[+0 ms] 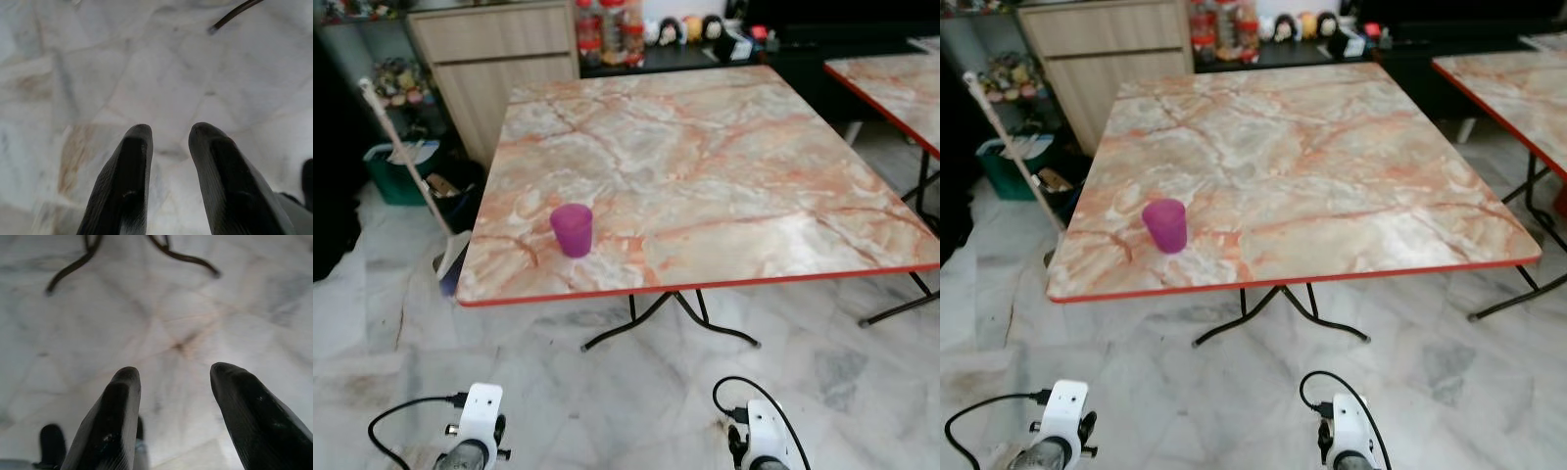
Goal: Setting the table
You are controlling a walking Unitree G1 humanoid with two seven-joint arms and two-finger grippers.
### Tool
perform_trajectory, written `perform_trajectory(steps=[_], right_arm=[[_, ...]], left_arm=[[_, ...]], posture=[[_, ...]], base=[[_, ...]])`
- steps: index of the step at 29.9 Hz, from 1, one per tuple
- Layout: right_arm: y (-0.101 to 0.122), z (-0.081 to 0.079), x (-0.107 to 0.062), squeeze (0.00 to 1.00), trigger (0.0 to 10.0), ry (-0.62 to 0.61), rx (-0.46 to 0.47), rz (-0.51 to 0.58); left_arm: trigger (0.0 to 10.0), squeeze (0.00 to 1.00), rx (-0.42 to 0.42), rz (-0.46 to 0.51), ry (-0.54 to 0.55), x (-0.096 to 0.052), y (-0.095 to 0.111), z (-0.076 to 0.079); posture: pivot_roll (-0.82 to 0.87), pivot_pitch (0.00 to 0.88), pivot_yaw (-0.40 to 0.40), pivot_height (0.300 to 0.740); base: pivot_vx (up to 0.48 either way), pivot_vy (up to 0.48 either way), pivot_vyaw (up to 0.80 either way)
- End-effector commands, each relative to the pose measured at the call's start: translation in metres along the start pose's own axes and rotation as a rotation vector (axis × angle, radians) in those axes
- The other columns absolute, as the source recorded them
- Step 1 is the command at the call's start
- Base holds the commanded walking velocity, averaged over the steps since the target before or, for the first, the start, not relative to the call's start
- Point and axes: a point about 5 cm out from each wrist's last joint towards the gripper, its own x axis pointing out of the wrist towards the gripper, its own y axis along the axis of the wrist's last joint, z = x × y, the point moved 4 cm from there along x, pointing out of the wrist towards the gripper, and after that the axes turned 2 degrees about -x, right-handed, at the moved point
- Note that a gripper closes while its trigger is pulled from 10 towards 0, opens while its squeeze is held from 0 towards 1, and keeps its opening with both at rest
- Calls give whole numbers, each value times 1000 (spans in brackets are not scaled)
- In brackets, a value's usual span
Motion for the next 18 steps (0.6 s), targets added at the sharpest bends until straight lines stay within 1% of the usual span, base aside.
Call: perform_trajectory(steps=[1, 6, 8, 18], right_arm=[[-2, -5, -1, 0, 10000, 12, 7, -10], [-2, -4, 0, 0, 10000, 12, 7, -9], [-1, -4, 0, 0, 10000, 11, 6, -7], [0, 0, 0, 0, 10000, 6, 1, -5]], left_arm=[[10000, 0, 4, -27, 17, -3, -9, -6], [10000, 0, 5, -27, 14, -3, -9, -4], [10000, 0, 10, -29, 12, -3, -9, -3], [10000, 0, -1, -32, 15, -3, -11, -1]], posture=[[77, 62, 56, 740], [72, 65, 51, 740], [72, 74, 51, 740], [72, 86, 41, 740]], base=[[0, 0, 0], [0, 0, 0], [0, -311, 0], [0, -480, 0]])
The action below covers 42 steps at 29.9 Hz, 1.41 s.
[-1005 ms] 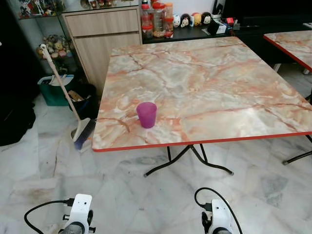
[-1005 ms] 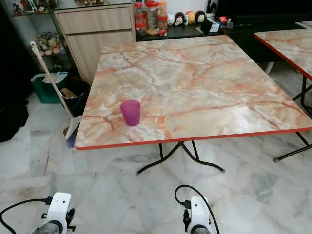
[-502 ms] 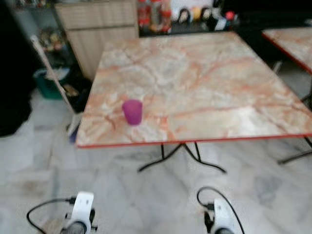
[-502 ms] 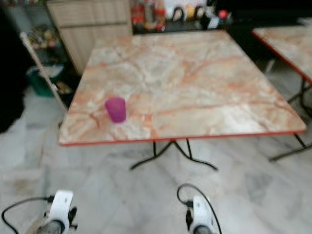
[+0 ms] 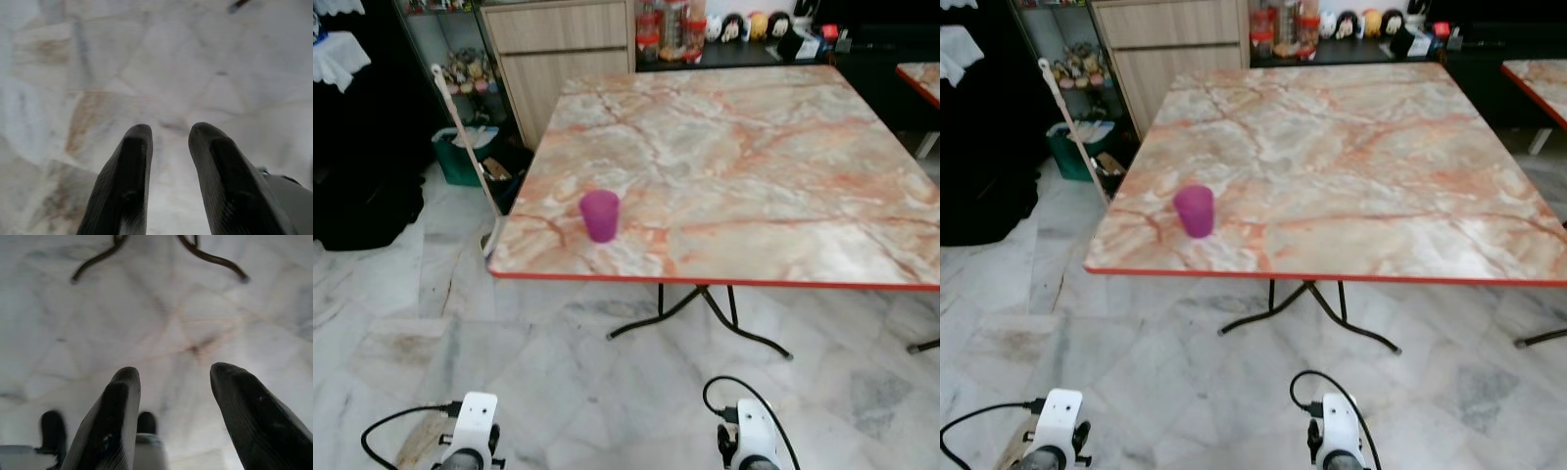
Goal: Setting the table
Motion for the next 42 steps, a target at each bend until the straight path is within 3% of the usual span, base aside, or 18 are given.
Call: perform_trajectory(steps=[1, 12, 21, 32, 42], right_arm=[[-1, -1, 0, 0, 10000, 3, 6, -5], [1, 0, 0, 0, 10000, 3, 1, -2], [1, 0, 1, 0, 10000, 13, -15, 0], [4, 0, 1, 0, 10000, 8, -8, 6], [-3, 6, 0, 0, 10000, -16, -18, -17]], left_arm=[[10000, 0, 4, -15, 12, -1, -4, -3], [10000, 0, -12, -4, 18, -1, -3, -3], [10000, 0, -32, 87, 60, 2, 21, -17], [10000, 0, -21, 79, 34, 4, 23, -8], [10000, 0, -30, 63, 30, 4, 18, -4]], posture=[[72, 86, 41, 740], [70, 85, 32, 740], [80, 67, 26, 740], [59, 66, 30, 740], [43, 87, 31, 740]], base=[[0, -375, 0], [0, -28, 0], [0, 0, 0], [0, 0, 0], [267, 0, -86]])
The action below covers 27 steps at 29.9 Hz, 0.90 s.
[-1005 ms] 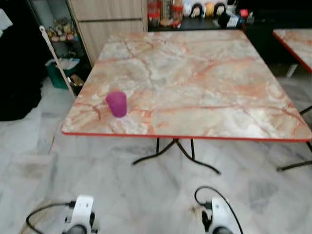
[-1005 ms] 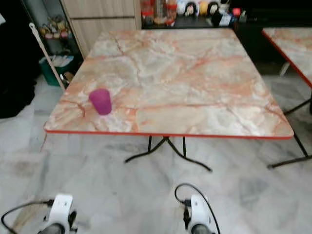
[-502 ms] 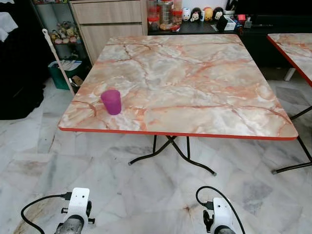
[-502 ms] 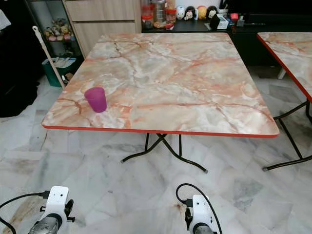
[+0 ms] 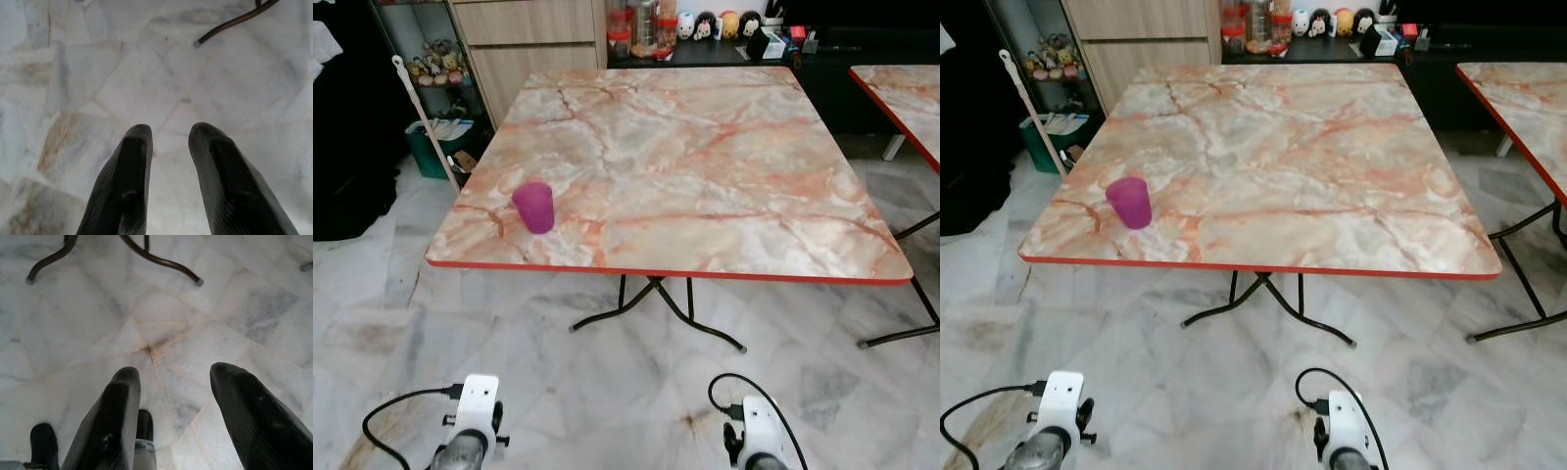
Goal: Setting the table
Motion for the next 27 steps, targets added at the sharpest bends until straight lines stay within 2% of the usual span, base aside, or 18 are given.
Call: perform_trajectory(steps=[1, 27], right_arm=[[-5, 0, -1, 0, 10000, 0, -5, -8], [-1, -4, 0, 0, 10000, 20, -14, 2]], left_arm=[[10000, 0, -4, -25, -2, -1, -6, 1], [10000, 0, 17, -38, -21, -3, -11, 4]], posture=[[42, 86, 32, 740], [45, 54, 26, 740]], base=[[277, 0, 0], [293, 0, 0]])
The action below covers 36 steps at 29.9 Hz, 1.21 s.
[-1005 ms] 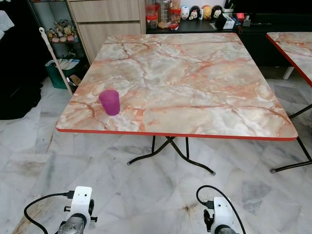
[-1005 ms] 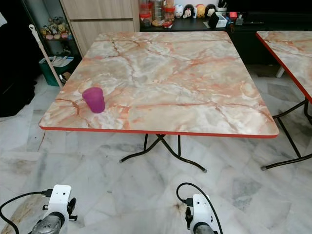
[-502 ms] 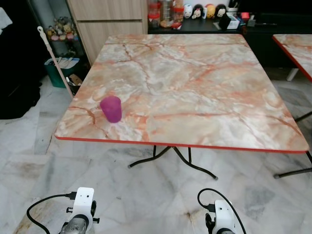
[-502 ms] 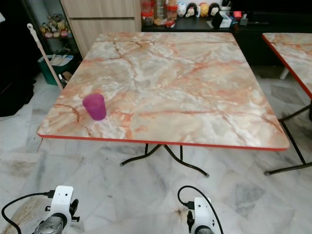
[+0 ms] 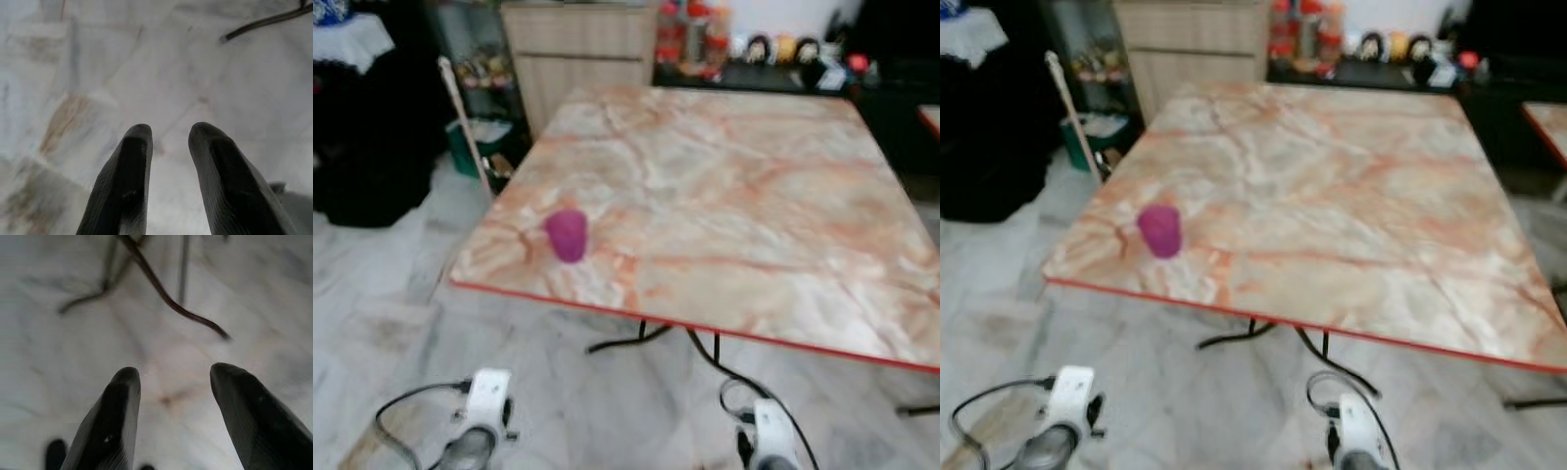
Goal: Setting the table
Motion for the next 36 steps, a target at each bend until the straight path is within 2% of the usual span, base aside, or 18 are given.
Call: perform_trajectory(steps=[1, 10, 16, 17, 18, 22, 23, 24, 25, 28, 29, 30, 33, 34, 35, 36], right_arm=[[-17, 12, -4, 0, 10000, -27, -3, -50], [-22, 12, -5, 0, 10000, -28, -2, -62], [-22, 10, -5, 0, 10000, -24, -1, -62], [-21, 10, -5, 0, 10000, -24, 0, -62], [-21, 10, -5, 0, 10000, -25, 2, -62], [-22, 10, -5, 0, 10000, -24, 1, -65], [-22, 10, -5, 0, 10000, -22, -3, -67], [-22, 10, -5, 0, 10000, -22, -3, -67], [-22, 9, -5, 0, 10000, -18, -8, -69], [-23, 8, -5, 0, 10000, -14, -10, -72], [-23, 8, -5, 0, 10000, -14, -9, -72], [-22, 7, -5, 0, 10000, -14, -8, -71], [-22, 7, -5, 0, 10000, -13, -7, -71], [-22, 7, -5, 0, 10000, -14, -8, -72], [-22, 7, -5, 0, 10000, -14, -8, -72], [-21, 7, -5, 0, 10000, -14, -8, -72]], left_arm=[[10000, 0, 0, 38, -30, 4, 14, 12], [10000, 0, -8, 38, -20, 4, 13, 10], [10000, 0, -8, 52, 25, 1, 10, -4], [10000, 0, -11, 75, 55, 0, 13, -11], [10000, 0, -35, 113, 123, -2, 18, -26], [10000, 0, -105, 154, 258, -7, 21, -56], [10000, 0, -110, 170, 302, -10, 23, -66], [10000, 0, -110, 170, 302, -10, 23, -66], [10000, 0, -114, 208, 378, -15, 29, -83], [10000, 0, -123, 284, 505, -23, 45, -112], [10000, 0, -125, 291, 514, -24, 47, -114], [10000, 0, -126, 332, 577, -28, 58, -127], [10000, 0, -118, 382, 660, -34, 72, -143], [10000, 0, -124, 466, 738, -42, 95, -157], [10000, 0, -124, 466, 738, -42, 95, -157], [10000, 0, -132, 523, 762, -46, 110, -163]], posture=[[46, 60, 26, 740], [59, 76, 26, 740], [63, 85, 26, 740], [64, 87, 26, 740], [68, 91, 27, 740], [85, 98, 23, 740], [91, 100, 21, 740], [91, 100, 21, 740], [98, 102, 20, 740], [101, 107, 21, 740], [101, 107, 21, 740], [102, 108, 21, 740], [103, 108, 21, 740], [104, 108, 20, 740], [104, 108, 20, 740], [105, 108, 20, 740]], base=[[300, 0, 0], [132, 0, 0], [0, 0, 0], [0, 0, 0], [0, 0, 0], [0, 0, 0], [0, 0, 0], [0, 0, 0], [0, 0, 0], [0, 0, 0], [0, 0, 0], [0, 0, 0], [0, 0, 0], [0, 0, 0], [0, 0, 0], [0, 0, 0]])
